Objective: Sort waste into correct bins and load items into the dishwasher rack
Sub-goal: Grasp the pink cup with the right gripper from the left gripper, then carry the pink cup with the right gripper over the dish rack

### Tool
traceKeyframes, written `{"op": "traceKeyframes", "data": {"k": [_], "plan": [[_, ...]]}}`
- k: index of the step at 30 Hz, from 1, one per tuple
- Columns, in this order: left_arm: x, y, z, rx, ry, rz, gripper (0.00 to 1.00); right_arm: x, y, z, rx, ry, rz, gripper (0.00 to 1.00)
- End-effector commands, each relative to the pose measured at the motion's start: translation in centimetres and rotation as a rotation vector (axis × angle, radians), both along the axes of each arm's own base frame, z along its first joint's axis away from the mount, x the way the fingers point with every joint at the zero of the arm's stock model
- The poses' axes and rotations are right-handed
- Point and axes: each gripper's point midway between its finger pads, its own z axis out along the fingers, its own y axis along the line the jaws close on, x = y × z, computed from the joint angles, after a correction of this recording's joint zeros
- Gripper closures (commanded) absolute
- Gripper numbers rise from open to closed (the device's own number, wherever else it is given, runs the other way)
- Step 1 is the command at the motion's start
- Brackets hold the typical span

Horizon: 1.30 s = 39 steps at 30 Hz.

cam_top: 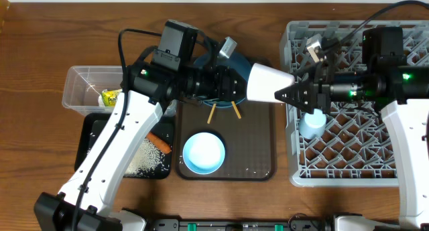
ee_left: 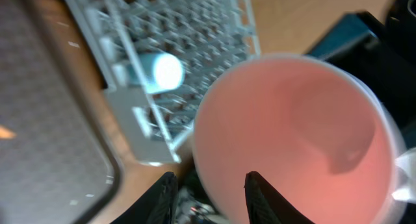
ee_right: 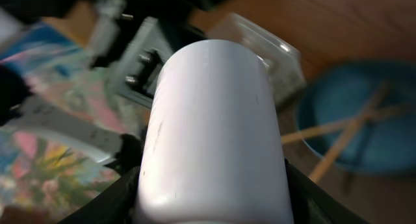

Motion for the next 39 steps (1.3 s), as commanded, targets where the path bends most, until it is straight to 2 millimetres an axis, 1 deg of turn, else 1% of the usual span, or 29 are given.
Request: {"op": "traceKeyframes", "data": {"k": [1,5,7,8,9,10,13,15,19,23,31,34,35,39], "plan": [[1.2,0.7,-1.4,0.093,-0.049,0.062,0.63,1.6,-1.8,-2.1,-0.152,0.092,-0.152,0.79],[2.3,1.7,-2.5,0.176,-0.069,0.126,0.52,2.7,-3.8,-4.2,-0.289,0.167,-0.293,0.79],[2.6,2.3,-3.1,0.218,-0.071,0.155,0.39,3.5,-6.3,-6.0,-0.414,0.238,-0.446,0.8],[2.8,2.6,-3.5,0.242,-0.071,0.17,0.3,3.9,-8.0,-7.0,-0.495,0.275,-0.552,0.8],[2.8,2.8,-3.7,0.258,-0.071,0.18,0.25,4.1,-9.4,-7.6,-0.552,0.295,-0.623,0.8],[3.0,3.1,-3.9,0.274,-0.072,0.191,0.18,4.3,-11.1,-8.2,-0.624,0.311,-0.713,0.81],[3.1,3.3,-4.0,0.288,-0.076,0.201,0.13,4.4,-13.5,-8.6,-0.719,0.318,-0.829,0.81],[3.1,3.3,-4.0,0.288,-0.076,0.201,0.11,4.5,-14.5,-8.7,-0.754,0.318,-0.879,0.81],[3.1,3.3,-4.0,0.288,-0.076,0.201,0.08,4.8,-15.4,-9.0,-0.796,0.311,-0.917,0.82],[3.1,3.3,-4.0,0.287,-0.077,0.201,0.06,5.2,-16.0,-10.0,-0.839,0.329,-0.921,0.82],[3.1,3.3,-4.0,0.287,-0.077,0.201,0.04,7.6,-15.9,-12.9,-0.861,0.356,-0.898,0.84],[3.1,3.3,-4.0,0.287,-0.077,0.201,0.03,8.2,-15.8,-13.9,-0.868,0.37,-0.891,0.84],[3.1,3.3,-4.0,0.287,-0.077,0.201,0.0,8.3,-15.8,-14.1,-0.868,0.375,-0.887,0.84],[3.1,3.3,-4.0,0.288,-0.076,0.201,0.0,8.9,-14.7,-15.1,-0.834,0.386,-0.827,0.85]]}}
